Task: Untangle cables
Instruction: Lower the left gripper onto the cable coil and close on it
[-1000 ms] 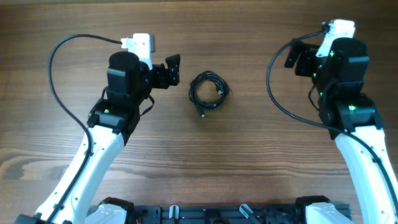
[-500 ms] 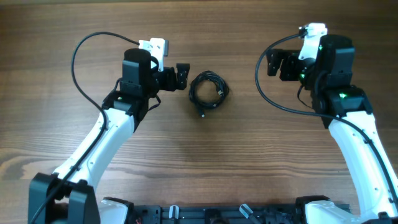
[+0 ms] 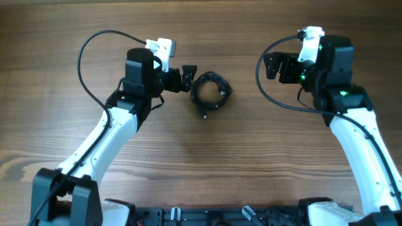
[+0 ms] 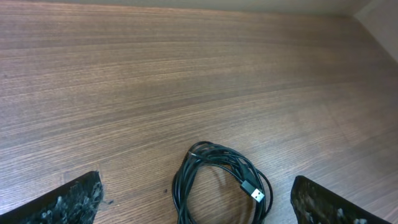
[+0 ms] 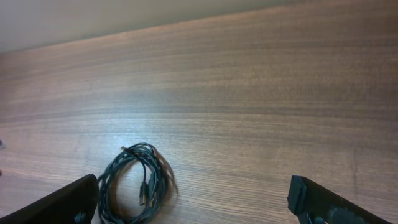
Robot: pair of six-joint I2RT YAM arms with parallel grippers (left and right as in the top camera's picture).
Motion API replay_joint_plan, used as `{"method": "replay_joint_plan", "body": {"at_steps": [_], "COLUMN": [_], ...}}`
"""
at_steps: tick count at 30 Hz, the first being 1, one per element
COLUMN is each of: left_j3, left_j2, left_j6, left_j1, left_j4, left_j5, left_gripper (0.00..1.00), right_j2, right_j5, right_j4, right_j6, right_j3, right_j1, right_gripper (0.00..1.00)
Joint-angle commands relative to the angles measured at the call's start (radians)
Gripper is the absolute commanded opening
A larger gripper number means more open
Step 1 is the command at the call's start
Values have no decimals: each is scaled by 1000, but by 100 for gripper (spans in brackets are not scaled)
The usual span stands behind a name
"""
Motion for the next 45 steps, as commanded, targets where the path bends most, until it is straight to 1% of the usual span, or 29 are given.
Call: {"method": "replay_joint_plan", "body": {"at_steps": [1, 3, 5, 9, 11, 13, 18, 24, 30, 41, 45], "left_j3": [-7, -7, -7, -7, -7, -7, -7, -7, 10, 23, 23], "left_j2": [11, 11, 11, 24, 41, 58, 129, 208, 249, 276, 296], "left_j6": [24, 33, 77, 123, 129, 129, 129, 128, 124, 127, 156], "left_j1": [-9, -10, -9, -10, -10, -10, -10, -10, -13, -23, -34], "left_j4": [-10, -24, -62, -111, -113, -106, -82, -5, 33, 87, 87], "left_j5": [27, 27, 26, 27, 26, 26, 26, 22, -8, -10, 55], "left_gripper": [96, 95, 95, 94, 90, 86, 85, 84, 84, 82, 81], "right_j2": [43, 55, 71, 91, 99, 105, 106, 106, 107, 107, 107], "right_j5": [-4, -16, -27, -32, -61, -79, -82, -97, -97, -135, -142], "right_j4": [13, 17, 26, 27, 28, 35, 54, 53, 61, 67, 69], "right_j6": [8, -30, -68, -71, -69, -59, -58, -58, -58, -58, -59], "right_j3": [-8, -8, -8, -8, -8, -8, -8, -8, -8, -8, -8], "right_j1": [17, 28, 48, 67, 73, 74, 74, 74, 73, 74, 74], "right_gripper": [100, 100, 100, 100, 100, 100, 100, 100, 100, 100, 100]}}
